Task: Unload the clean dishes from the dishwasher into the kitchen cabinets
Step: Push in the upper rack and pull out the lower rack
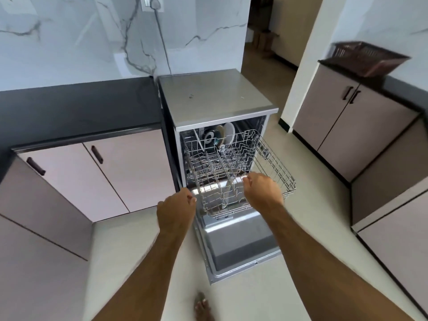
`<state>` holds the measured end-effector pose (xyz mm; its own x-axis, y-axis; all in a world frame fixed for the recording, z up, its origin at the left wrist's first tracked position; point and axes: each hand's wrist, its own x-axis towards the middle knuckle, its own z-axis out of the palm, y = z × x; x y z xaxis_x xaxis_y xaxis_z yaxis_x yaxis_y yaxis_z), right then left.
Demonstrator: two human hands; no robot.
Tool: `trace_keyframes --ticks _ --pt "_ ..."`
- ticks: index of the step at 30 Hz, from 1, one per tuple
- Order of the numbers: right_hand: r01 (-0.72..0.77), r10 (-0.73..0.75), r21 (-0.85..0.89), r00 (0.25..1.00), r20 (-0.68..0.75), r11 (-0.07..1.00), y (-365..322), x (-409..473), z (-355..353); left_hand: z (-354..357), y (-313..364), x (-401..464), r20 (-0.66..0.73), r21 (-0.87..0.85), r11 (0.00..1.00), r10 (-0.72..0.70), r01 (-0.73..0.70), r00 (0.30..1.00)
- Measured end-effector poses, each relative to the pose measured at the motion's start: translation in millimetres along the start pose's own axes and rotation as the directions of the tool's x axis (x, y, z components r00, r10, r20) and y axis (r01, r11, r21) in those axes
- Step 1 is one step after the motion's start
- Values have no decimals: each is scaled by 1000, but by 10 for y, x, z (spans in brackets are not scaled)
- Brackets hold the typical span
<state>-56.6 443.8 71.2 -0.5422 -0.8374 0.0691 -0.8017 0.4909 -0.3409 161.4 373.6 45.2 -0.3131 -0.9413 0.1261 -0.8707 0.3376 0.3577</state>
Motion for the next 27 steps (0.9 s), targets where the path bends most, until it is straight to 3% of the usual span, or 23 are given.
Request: trace_keyframes --ticks 16,23,27 --pt "-42 41 11 999 28 999 412 1362 312 604 439 1424 34 -73 995 73 -70 997" --pt "16 -4 -59 980 199 998 908 1673 732 1170 444 1480 123 -153 988 2 17 992" --pt "135 -108 -66 945 309 989 1298 1857 1100 1523 530 1517 184 -209 973 -55 94 981"
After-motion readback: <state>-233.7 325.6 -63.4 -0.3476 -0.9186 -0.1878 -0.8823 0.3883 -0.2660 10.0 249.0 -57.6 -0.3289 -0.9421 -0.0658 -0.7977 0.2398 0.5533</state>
